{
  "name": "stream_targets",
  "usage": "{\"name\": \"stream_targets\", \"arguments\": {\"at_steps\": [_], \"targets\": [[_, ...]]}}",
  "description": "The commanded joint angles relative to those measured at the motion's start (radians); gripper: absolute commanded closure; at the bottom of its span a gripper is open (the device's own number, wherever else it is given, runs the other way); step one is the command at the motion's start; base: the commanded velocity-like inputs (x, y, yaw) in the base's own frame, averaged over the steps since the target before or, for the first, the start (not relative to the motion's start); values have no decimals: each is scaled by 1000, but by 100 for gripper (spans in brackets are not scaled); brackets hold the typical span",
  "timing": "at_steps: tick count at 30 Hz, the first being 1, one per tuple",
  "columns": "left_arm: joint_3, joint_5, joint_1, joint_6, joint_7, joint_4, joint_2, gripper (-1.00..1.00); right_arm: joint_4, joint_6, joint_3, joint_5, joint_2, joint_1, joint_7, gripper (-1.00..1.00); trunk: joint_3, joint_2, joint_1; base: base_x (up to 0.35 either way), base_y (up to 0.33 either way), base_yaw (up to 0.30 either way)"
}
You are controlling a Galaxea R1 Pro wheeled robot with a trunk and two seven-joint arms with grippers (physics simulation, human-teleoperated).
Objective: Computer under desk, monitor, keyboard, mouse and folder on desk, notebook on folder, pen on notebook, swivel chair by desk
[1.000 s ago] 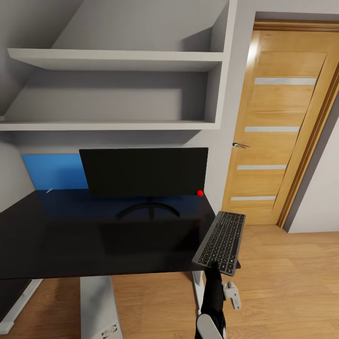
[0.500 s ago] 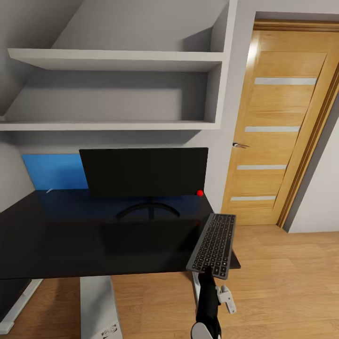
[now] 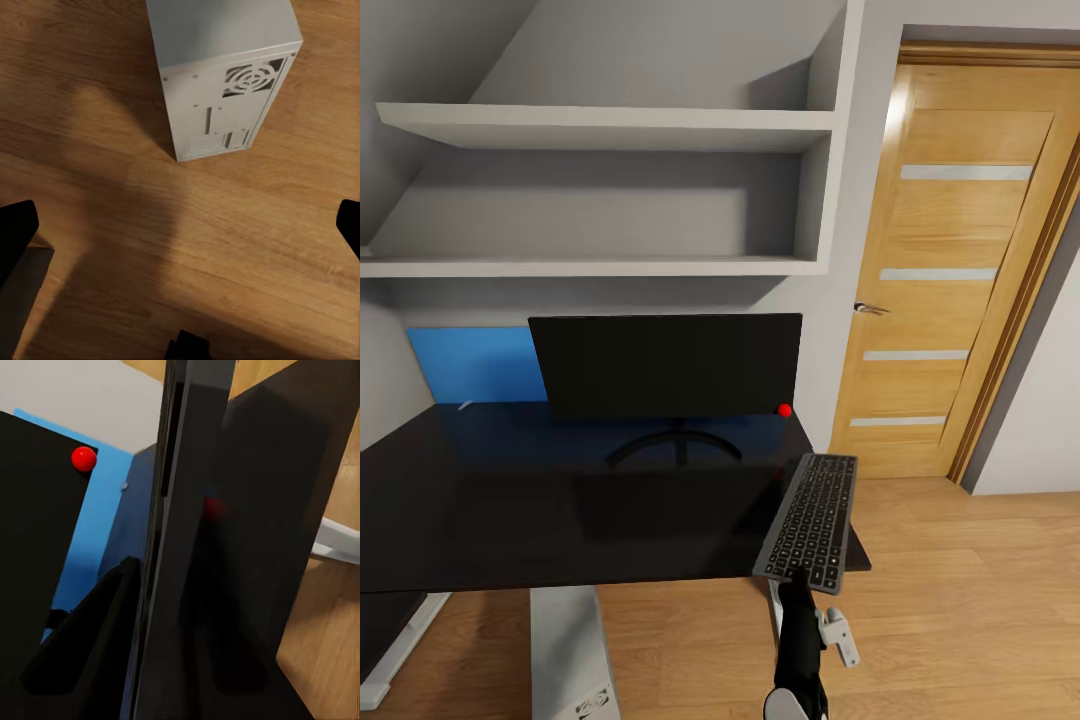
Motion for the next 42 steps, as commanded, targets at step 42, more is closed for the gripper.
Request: {"name": "stream_targets", "arguments": {"at_steps": [42], "targets": [[-4,10,1,-4,-2,-3,-15,-100,-20,-11,-20,10,-14,-6,-10,100,-1,-1,0,27,22,0]]}}
